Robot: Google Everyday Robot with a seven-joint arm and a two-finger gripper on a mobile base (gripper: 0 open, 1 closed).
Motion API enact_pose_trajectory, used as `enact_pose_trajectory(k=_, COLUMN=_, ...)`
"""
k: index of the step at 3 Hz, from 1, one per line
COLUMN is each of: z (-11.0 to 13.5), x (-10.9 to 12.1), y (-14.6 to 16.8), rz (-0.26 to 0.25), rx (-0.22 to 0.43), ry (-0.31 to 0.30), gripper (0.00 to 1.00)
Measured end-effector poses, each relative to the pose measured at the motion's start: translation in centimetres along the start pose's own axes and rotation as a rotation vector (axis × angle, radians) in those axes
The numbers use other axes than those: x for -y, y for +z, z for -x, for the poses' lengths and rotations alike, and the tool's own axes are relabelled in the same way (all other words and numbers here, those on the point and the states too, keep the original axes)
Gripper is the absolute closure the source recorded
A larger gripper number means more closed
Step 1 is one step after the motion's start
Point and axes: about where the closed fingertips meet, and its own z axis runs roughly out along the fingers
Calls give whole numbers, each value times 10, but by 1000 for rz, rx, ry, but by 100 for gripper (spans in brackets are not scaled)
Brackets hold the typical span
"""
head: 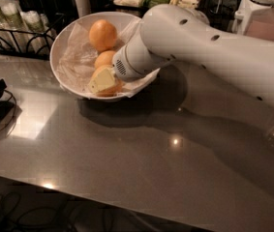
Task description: Pick orange from white bowl
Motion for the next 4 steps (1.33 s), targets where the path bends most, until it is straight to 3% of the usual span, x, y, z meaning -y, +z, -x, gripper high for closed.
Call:
enact_pose_trajectory(k=3, z=0, x=1, y=3, rz=0, rx=-2, ry=3, gripper=100)
enact_pose_trajectory(k=4, z=0, x=1, y=3, rz=0, rx=-1, ry=3, gripper=100)
